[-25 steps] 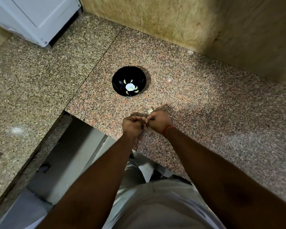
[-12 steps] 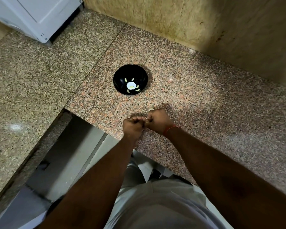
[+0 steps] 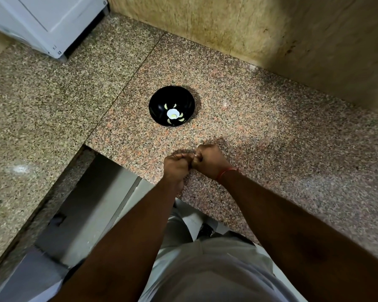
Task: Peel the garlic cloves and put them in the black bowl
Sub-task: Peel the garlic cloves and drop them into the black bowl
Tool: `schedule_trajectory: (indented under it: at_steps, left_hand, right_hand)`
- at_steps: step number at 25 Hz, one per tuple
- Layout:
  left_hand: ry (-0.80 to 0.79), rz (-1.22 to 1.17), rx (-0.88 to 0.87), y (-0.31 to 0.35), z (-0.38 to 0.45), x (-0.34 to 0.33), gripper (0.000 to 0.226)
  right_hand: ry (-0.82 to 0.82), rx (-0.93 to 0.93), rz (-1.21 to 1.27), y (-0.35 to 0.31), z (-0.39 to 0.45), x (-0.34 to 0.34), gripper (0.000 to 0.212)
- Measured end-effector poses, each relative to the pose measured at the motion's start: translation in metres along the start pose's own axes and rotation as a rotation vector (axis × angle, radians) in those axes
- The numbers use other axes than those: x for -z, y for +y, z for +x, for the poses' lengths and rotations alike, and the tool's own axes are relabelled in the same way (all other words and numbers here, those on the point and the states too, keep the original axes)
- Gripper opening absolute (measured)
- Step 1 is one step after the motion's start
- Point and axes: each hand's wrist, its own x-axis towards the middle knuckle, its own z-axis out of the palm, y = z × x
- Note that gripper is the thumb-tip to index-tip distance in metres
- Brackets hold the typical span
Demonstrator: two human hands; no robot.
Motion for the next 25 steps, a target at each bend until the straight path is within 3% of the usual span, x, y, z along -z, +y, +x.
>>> schedule_trajectory:
  at_steps: [2, 9, 12, 15, 18, 22, 25]
  left_hand:
    - [0.000, -0.011, 0.020, -0.003, 0.001, 0.004, 0.014]
    - [-0.022, -0.013, -0.064, -0.008, 0.003, 0.007, 0.003]
    - [0.013, -0.062, -0.059, -0.009, 0.001, -0.002, 0.023]
    - [0.029, -0.040, -0.037, -0.012, -0.003, -0.008, 0.023]
    - [0.027, -0.034, -0.020, -0.011, -0.002, -0.009, 0.028]
    - [-0.033, 0.039, -0.058, -0.007, 0.003, -0.006, 0.010]
    - [-0.012, 0.130, -0.052, -0.004, 0.006, -0.009, 0.011]
  right_hand:
    - [-0.021, 0.017, -0.018, 0.004, 0.004, 0.003, 0.027]
    - [-0.029, 0.043, -0.090, 0.005, 0.013, 0.006, 0.026]
    - [0.019, 0.049, -0.092, 0.007, 0.011, 0.003, 0.026]
    - [0.049, 0.020, -0.079, 0.010, 0.008, -0.001, 0.029]
    - [0.092, -0.051, 0.019, 0.014, 0.010, -0.003, 0.030]
    - [0.140, -0.196, 0.374, 0.021, 0.007, -0.001, 0.023]
    - [0.128, -0.313, 0.548, 0.021, 0.002, -0.004, 0.021]
